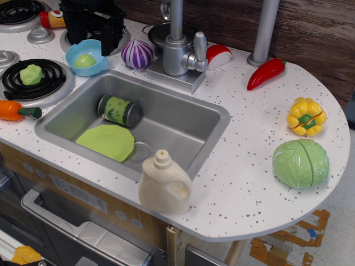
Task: Put detergent in sink
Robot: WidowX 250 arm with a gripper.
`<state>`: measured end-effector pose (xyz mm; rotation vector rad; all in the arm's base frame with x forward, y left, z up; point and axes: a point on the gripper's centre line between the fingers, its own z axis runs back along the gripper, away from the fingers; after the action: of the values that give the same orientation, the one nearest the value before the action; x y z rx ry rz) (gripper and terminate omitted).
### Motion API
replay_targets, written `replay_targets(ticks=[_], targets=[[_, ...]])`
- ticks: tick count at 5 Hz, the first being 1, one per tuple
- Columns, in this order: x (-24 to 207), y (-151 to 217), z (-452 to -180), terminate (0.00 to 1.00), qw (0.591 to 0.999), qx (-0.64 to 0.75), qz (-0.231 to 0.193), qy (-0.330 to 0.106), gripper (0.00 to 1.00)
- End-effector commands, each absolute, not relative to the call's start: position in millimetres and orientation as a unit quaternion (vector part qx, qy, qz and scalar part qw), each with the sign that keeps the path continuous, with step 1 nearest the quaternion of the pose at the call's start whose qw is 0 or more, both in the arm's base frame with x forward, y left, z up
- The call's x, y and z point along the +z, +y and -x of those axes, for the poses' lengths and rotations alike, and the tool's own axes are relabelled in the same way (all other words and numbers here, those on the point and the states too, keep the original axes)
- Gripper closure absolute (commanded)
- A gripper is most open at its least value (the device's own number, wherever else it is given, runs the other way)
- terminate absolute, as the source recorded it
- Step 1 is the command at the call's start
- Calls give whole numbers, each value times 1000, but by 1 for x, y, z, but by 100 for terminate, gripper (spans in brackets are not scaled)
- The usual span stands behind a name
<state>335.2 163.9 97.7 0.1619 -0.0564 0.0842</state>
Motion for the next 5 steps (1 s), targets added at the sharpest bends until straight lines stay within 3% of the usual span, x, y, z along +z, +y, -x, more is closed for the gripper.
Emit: replay_targets(ticks=[1,3,4,5], targets=[[98,164,-335,0,995,42,-81,-28,0],[144,111,-320,0,982,170,-86,11,0],[154,66,-299,0,954,293,-68,-14,0],[168,38,-284,0,908,409,-90,-3,0]])
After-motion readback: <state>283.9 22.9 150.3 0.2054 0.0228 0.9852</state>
